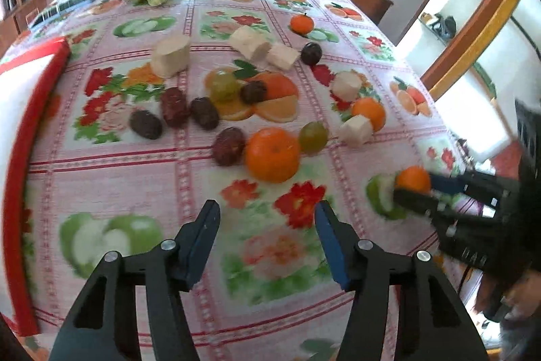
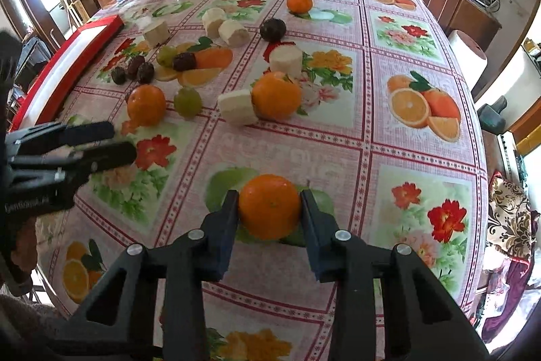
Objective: Organize fruits
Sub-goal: 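Close the right tool on an orange while the left tool grasps another orange, then carry both held oranges over the red-rimmed white tray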
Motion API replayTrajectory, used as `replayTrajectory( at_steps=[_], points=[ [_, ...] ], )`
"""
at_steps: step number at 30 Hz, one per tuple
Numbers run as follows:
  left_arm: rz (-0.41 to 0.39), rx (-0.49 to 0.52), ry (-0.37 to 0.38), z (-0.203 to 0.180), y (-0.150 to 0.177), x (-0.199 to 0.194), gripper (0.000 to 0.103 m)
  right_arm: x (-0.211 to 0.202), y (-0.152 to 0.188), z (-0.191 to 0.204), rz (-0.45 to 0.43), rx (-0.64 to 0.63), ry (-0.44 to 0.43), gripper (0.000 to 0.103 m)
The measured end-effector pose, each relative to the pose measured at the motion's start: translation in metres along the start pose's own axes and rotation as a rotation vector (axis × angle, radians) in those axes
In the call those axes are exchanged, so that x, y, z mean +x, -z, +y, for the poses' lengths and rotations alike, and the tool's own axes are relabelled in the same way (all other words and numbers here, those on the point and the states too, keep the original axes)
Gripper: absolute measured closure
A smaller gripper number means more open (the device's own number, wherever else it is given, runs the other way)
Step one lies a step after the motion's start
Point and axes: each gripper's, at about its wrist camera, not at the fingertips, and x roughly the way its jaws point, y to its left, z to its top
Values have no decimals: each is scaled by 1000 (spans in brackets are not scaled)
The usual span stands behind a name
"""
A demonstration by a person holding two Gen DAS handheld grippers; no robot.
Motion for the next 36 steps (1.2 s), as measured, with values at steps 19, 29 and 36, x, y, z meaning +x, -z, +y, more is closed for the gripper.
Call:
replayTrajectory(
  at_steps=[19,29,36],
  points=[
    [-46,-125,6,-1,-9,9,68,-1,5,-10,-37,-6,-85,66],
    [-37,-66,-28,2,24,-14,68,-8,10,-4,-62,-15,-110,65],
    [-50,-72,-33,18,32,-26,68,-8,3,14,-52,-26,-100,65]
  ],
)
